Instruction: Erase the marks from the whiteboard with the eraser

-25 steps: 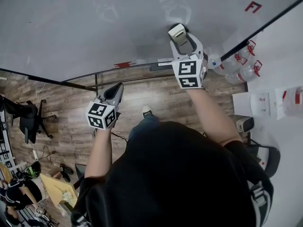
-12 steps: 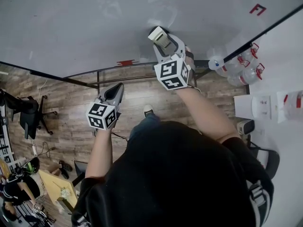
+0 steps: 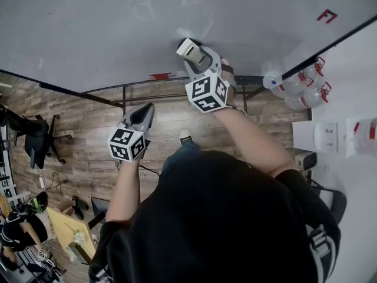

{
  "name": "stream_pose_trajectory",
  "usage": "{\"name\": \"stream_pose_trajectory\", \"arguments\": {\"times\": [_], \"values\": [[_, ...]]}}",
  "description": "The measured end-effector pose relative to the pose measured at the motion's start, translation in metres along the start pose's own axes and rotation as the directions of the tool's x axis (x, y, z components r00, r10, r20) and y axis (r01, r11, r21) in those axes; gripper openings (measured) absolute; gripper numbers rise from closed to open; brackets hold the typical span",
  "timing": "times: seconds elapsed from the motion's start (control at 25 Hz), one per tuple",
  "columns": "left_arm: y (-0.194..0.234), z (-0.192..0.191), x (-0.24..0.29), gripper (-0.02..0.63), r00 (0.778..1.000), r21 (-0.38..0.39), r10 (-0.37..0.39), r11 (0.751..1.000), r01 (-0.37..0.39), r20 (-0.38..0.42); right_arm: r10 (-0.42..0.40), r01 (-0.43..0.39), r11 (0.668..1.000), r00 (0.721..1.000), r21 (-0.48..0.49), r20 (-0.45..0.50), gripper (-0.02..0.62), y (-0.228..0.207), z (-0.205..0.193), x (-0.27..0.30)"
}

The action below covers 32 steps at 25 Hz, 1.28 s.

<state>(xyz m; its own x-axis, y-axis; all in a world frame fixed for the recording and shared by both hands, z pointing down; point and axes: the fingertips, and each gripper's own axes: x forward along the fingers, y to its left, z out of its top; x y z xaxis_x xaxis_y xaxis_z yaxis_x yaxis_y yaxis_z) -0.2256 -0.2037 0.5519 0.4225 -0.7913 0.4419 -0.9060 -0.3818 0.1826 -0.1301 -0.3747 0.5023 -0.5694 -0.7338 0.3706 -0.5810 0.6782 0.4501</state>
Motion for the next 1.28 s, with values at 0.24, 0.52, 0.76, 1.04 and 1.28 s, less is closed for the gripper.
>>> {"name": "stream_pose_trajectory", "arguments": {"times": [0.24,0.52,0.76,1.04,1.28], "values": [[-0.001,0.003,-0.001,0.02,1.0,0.004,-0.002,1.0,0.002,0.005,0.044,-0.044,0.999,0.999,-0.003,0.001,0.229,0.011,0.002,-0.003],[-0.007,0.005,-0.002,0.02,1.0,0.014,-0.016,1.0,0.016,0.008,0.095,-0.094,0.995,0.995,-0.025,0.017,0.229,0.023,0.003,-0.018],[-0.017,0.008,0.0,0.021,0.999,0.026,-0.031,0.999,0.03,0.015,0.093,-0.093,0.996,0.996,0.013,0.008,0.229,0.009,-0.008,-0.038],[-0.037,0.012,0.002,0.02,0.998,0.043,-0.053,0.998,0.052,0.022,0.052,-0.051,0.998,0.999,0.044,-0.009,0.229,-0.018,-0.023,-0.066],[-0.05,0.013,0.001,0.021,0.998,0.052,-0.054,0.997,0.053,0.024,0.021,-0.02,0.998,1.0,0.065,-0.019,0.229,-0.037,-0.037,-0.089]]}}
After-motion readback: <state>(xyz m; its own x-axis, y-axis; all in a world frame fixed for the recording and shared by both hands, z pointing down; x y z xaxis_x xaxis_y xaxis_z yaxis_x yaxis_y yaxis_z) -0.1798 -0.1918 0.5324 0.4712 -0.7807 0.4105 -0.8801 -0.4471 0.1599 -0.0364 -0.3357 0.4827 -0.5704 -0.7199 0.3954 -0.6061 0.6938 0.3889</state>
